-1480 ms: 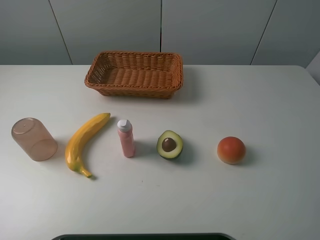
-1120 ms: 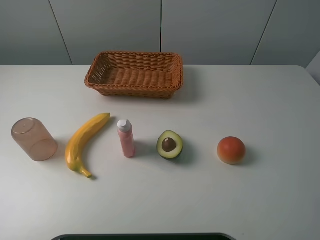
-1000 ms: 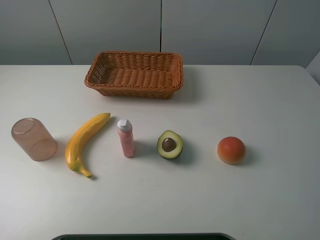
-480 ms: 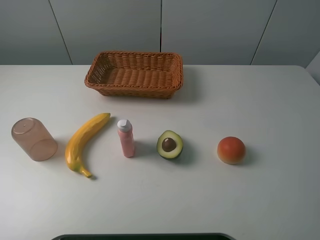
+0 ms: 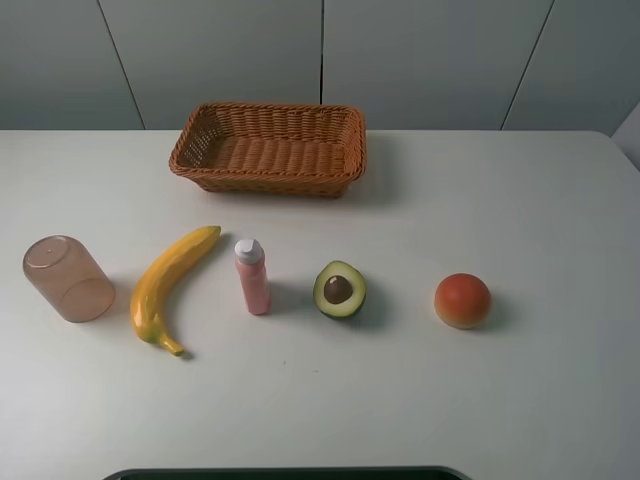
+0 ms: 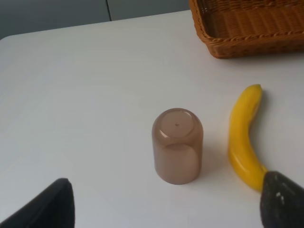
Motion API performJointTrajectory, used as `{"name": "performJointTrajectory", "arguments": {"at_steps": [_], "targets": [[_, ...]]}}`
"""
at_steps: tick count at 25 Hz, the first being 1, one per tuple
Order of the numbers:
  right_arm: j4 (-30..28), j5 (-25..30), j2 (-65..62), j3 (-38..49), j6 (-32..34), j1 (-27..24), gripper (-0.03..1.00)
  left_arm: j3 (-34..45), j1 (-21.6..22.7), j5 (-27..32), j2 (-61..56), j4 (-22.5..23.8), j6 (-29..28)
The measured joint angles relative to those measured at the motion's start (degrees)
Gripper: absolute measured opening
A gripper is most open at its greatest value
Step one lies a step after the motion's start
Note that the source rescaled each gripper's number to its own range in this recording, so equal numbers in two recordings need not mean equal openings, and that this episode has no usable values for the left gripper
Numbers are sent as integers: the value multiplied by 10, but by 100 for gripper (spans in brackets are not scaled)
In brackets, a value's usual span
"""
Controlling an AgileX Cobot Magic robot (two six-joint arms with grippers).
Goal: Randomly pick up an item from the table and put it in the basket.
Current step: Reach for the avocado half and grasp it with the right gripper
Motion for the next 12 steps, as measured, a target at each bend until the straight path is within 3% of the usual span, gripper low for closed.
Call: {"name": "performJointTrajectory", "arguments": {"at_steps": [7, 12], "targets": [[25, 1, 246, -189, -68, 0, 100, 0, 0, 0, 0, 0, 0], [88, 10, 419, -320, -133, 0, 100, 0, 0, 0, 0, 0, -4]]}}
